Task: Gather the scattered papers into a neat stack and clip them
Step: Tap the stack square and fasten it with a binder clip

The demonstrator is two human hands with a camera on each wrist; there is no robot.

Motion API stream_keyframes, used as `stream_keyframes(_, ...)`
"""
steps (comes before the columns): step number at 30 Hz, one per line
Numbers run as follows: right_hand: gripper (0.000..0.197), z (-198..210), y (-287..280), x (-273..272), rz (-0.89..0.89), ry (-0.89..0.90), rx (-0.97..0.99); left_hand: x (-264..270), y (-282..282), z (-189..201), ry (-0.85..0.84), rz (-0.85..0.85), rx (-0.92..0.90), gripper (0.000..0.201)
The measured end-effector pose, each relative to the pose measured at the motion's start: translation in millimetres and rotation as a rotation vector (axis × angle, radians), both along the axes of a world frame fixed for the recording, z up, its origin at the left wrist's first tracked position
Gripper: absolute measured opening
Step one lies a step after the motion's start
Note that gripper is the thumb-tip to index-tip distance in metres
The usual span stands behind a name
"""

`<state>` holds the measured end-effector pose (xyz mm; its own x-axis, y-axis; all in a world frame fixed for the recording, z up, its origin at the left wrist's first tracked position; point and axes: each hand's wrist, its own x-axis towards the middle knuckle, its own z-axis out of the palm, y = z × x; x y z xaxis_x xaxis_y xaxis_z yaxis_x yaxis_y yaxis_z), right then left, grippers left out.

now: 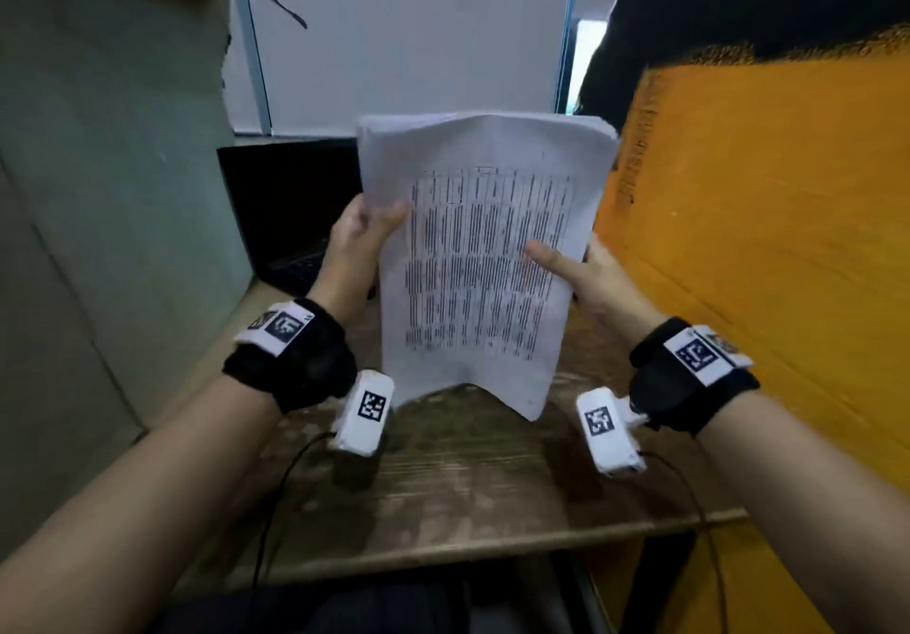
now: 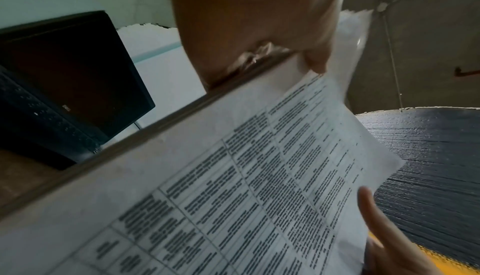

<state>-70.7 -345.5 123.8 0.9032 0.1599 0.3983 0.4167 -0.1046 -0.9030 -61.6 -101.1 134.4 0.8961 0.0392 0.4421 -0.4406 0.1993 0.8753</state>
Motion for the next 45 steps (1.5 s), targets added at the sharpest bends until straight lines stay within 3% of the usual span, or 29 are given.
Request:
stream_keyframes(3,0.050,-1.4,10.0,1.8,-0.009,-0.008,0.089,-1.1,-4.4,2.4,0.006,0.034,-0.038,0.031)
stream_keyframes(7,0.048,2.6,13.8,13.6,-0.022,0.047,0.168,5.5,-1.7,10.2,0.000,0.247,-0.079,0.055)
stream_keyframes(9,0.046,2.3,11.4,17.3,-0.001,0.075,0.171,9.9,-2.4,6.5,-0.018,0.324,-0.033,0.057)
stream_keyframes(12,0.043,3.1,10.3,18.1,0.006,0.085,0.189,9.8,-10.1,6.9,-0.040,0.254,0.058,0.049)
stream_keyframes(15,0.043,4.6,7.5,16.8,0.060,0.114,0.192,24.9,-4.8,3.6,0.014,0.262,0.000,0.063)
stream_keyframes(20,0.046,5.2,-3.3,20.3,0.142,0.194,0.172,26.7,-1.8,8.4,0.016,0.221,0.057,0.032)
stream_keyframes(23,0.053,11.9,7.4,25.2,0.001,0.153,0.160,31.8,-13.8,16.4,-0.021,0.336,0.104,0.031)
stream_keyframes(26,0.027,22.5,33.4,24.4,-0.289,-0.061,0.155,24.8,-44.2,30.7,-0.175,0.591,0.273,0.029)
stream_keyframes(29,0.021,41.9,44.7,19.3,-0.417,-0.285,0.118,11.1,-62.8,56.5,-0.332,0.681,0.282,0.022)
stream_keyframes(32,0.039,43.1,32.2,24.1,-0.355,-0.332,0.113,8.1,-56.0,56.6,-0.396,0.669,0.193,0.014)
stream_keyframes(36,0.045,-2.2,12.9,23.5,-0.227,-0.075,-0.013,23.6,-26.2,9.3,-0.078,0.528,0.138,0.042)
stream_keyframes(38,0.045,-14.0,20.5,24.7,-0.194,-0.055,0.066,30.7,-23.5,2.2,0.016,0.387,0.058,0.037)
stream_keyframes(41,0.043,-3.5,41.0,26.9,-0.232,-0.084,0.250,31.2,-31.9,23.6,-0.051,0.413,0.107,0.024)
stream_keyframes(45,0.041,24.2,34.6,26.0,-0.175,-0.144,0.347,25.9,-25.5,53.8,-0.181,0.332,-0.062,0.017)
